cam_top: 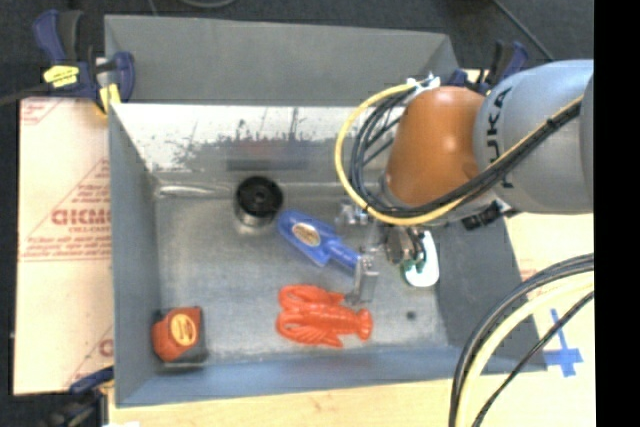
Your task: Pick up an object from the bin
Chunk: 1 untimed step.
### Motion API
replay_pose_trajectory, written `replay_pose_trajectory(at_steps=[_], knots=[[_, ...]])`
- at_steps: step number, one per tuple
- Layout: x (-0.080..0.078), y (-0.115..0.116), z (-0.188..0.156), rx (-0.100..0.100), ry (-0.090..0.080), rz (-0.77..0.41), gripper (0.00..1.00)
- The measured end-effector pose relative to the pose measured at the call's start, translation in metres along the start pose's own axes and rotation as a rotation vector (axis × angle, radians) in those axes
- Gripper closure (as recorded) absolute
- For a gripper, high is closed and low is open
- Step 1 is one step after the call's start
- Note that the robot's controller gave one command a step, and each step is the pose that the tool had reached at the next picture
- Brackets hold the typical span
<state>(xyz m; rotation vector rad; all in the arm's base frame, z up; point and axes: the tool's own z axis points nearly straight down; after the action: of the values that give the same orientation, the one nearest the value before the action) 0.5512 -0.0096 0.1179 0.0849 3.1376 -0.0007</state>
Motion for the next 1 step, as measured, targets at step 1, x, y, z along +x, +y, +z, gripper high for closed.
replay_pose_trajectory(at_steps=[1], knots=[[-0.0228, 0.0141, 0.0331, -0.002, -0.006, 0.038, 0.0]])
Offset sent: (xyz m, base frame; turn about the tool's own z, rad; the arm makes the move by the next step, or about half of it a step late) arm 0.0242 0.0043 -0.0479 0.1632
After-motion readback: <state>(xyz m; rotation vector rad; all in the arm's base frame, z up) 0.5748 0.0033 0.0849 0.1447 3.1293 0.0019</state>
